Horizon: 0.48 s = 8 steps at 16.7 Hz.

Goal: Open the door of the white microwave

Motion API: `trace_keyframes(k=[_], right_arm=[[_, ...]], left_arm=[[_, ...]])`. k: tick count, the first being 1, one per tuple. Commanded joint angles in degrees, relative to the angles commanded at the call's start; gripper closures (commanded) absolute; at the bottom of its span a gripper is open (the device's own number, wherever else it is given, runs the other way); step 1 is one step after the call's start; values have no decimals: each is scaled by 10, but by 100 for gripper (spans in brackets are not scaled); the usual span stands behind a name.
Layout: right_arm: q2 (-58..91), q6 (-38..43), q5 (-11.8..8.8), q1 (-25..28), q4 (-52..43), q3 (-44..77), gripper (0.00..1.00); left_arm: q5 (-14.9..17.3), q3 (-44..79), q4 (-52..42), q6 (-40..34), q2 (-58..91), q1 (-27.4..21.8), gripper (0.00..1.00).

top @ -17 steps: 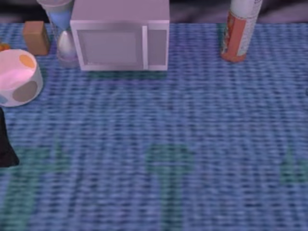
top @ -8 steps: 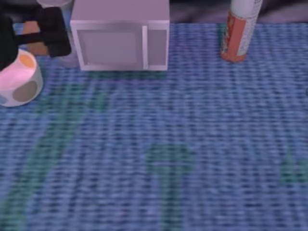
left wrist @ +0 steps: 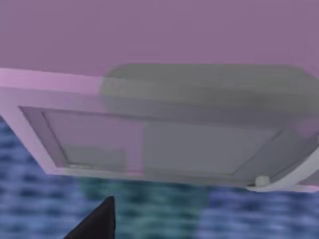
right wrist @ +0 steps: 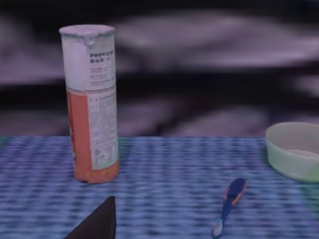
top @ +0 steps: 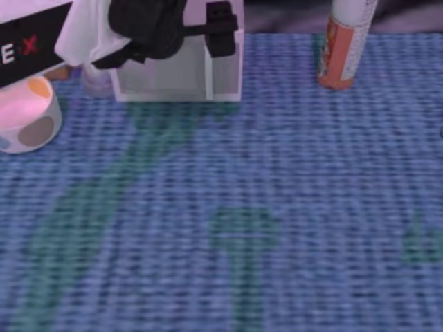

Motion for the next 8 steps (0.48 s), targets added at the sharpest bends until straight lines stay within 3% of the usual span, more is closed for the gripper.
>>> trace_keyframes(k=[8], right_arm=[[0,0,0,0,0,0,0]], left_arm=[[-22,88,-46,-26,114,-36,0]])
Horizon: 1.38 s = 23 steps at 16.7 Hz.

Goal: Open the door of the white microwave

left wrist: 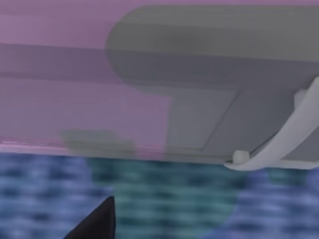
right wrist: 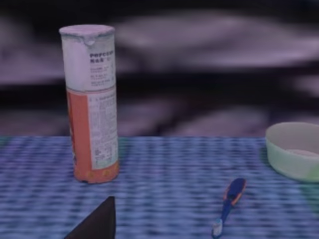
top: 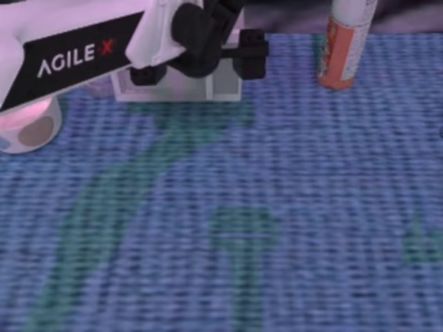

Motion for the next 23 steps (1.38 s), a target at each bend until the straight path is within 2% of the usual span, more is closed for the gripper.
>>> trace_keyframes(k=[14,23], right_arm=[[0,0,0,0,0,0,0],[0,0,0,0,0,0,0]], left_arm=[[22,63,75,30,128,34,0],[22,63,75,30,128,34,68]])
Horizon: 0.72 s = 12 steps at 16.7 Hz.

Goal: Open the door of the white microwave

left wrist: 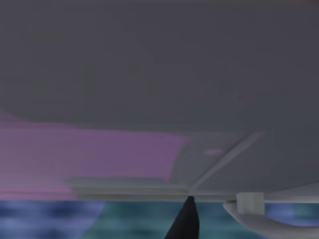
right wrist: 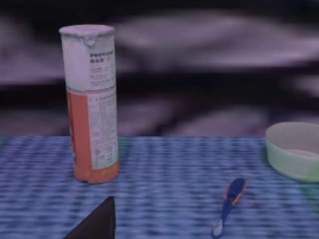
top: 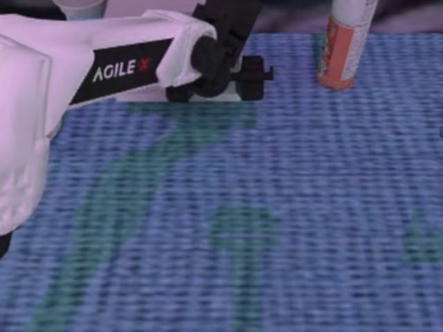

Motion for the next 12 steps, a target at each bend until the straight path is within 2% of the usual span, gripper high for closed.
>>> trace_keyframes(k=[4,12], right_arm=[[0,0,0,0,0,0,0],[0,0,0,0,0,0,0]], left_arm=[[0,0,0,0,0,0,98],[0,0,0,0,0,0,100]])
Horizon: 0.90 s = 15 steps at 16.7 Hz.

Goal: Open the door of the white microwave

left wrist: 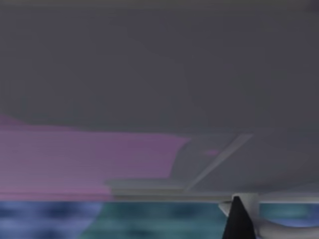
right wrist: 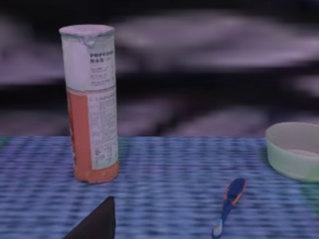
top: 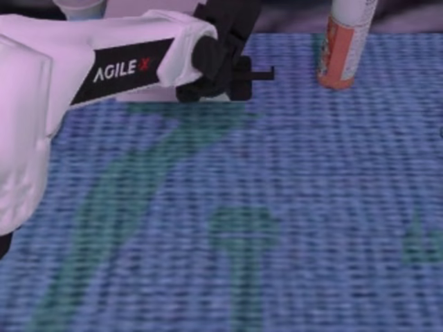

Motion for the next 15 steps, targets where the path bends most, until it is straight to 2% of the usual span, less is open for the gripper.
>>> trace_keyframes(k=[1,9,15], right_arm=[[0,0,0,0,0,0,0],[0,0,0,0,0,0,0],[0,0,0,0,0,0,0]], left_arm=[[8,-31,-5,-2,-16,-20,100],[-11,-88,29,-15,-53,-18,100],[-11,-88,30,-15,-54,-18,100]])
